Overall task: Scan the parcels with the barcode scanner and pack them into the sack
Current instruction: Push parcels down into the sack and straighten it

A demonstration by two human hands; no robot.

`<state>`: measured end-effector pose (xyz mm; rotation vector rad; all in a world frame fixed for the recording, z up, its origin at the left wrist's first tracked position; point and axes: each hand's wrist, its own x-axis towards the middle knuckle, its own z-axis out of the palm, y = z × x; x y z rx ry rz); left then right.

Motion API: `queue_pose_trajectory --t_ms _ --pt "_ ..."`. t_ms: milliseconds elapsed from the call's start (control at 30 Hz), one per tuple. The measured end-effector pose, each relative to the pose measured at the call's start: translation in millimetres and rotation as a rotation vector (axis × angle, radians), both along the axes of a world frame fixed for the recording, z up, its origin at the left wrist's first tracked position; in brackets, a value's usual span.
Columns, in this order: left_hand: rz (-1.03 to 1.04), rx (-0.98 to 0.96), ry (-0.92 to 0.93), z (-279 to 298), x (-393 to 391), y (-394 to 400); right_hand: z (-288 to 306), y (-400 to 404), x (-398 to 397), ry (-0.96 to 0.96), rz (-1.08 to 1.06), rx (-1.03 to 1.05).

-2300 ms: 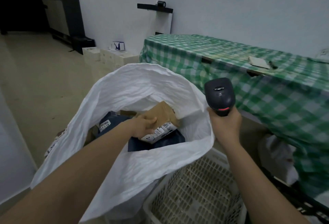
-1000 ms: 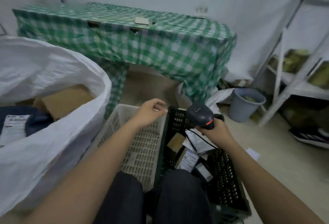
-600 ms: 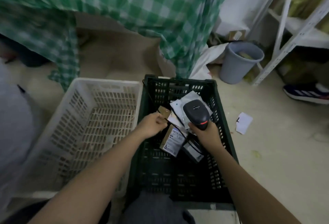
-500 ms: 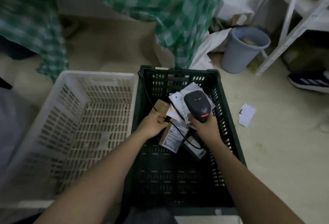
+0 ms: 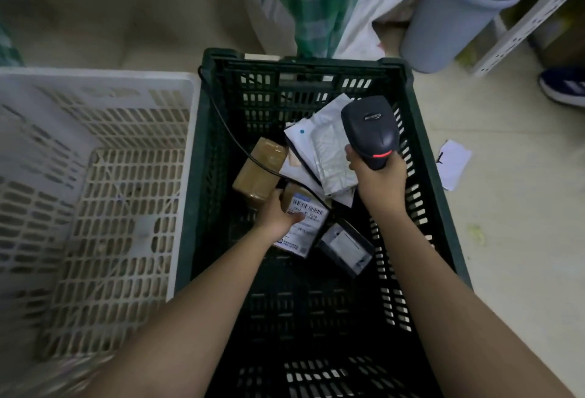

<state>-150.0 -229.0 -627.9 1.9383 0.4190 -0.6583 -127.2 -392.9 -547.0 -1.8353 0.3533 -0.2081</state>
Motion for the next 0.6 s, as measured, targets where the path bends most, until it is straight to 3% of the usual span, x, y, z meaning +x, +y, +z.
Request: queue_pose_trajectory --t_ms 67,333,467,600 --pt "0.055 -0.026 0.020 -7.6 1.8 -0.7 -3.9 0.4 0.3 0.001 -0.014 0.018" --pt "-0.043 -0.029 0.022 -20.3 -4.7 -7.1 -11.5 4.5 -8.8 0.048 0.019 0.074" --pt "-0.142 0.106 0.032 -22.7 -8.0 -8.6 -10.7 2.7 -11.5 0.066 -0.002 0.110" --pt "-0.141 -0.044 0.070 -20.7 -18.4 -10.9 -10.7 -1.1 -13.0 0.075 -0.012 0.112"
